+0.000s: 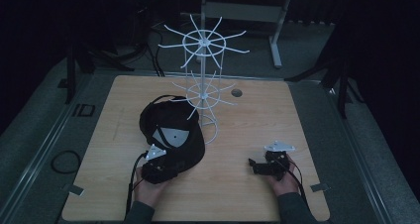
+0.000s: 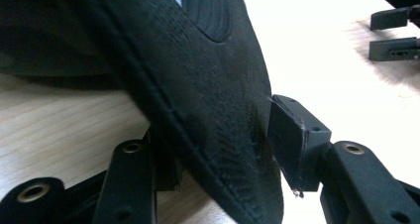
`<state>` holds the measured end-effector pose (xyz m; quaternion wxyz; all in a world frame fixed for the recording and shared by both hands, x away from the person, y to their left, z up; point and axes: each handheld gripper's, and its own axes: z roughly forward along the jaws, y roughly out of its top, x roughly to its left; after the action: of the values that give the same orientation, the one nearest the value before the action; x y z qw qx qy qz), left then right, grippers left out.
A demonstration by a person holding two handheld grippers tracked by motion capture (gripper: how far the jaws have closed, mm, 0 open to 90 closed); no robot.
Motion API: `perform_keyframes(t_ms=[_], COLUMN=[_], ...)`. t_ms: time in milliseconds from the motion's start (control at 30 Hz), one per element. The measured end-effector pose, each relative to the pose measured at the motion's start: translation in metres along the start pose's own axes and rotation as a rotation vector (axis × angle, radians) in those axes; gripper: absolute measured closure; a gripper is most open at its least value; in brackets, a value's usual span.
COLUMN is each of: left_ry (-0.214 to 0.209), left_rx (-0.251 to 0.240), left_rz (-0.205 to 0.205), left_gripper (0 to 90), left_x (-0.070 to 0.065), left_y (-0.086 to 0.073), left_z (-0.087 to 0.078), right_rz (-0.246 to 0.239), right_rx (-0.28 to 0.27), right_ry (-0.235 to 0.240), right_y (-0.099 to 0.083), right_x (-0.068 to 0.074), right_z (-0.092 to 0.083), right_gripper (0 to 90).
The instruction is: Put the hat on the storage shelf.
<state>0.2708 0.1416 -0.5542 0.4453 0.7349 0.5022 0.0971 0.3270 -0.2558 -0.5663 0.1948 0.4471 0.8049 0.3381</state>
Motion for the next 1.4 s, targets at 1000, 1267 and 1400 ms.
perform_keyframes(t_ms=[1000,1267,1400], left_ry=[-0.066,-0.038,-0.012], left_rx=[-0.016,-0.015,-0.016], left_rz=[-0.071,-0.079,-0.068], left_gripper=[76.8,77.9,79.4], left_x=[0.006,0.013,0.015], left_y=[0.007,0.01,0.013], left_z=[-0.015,-0.023,-0.029], right_rz=[0.0,0.0,0.0], right_rx=[0.0,0.0,0.0], right_ry=[0.0,0.0,0.0], right_y=[0.0,0.0,0.0], right_x=[0.0,0.0,0.0], right_z=[0.0,0.0,0.0], right_gripper=[11.7,11.7,11.7])
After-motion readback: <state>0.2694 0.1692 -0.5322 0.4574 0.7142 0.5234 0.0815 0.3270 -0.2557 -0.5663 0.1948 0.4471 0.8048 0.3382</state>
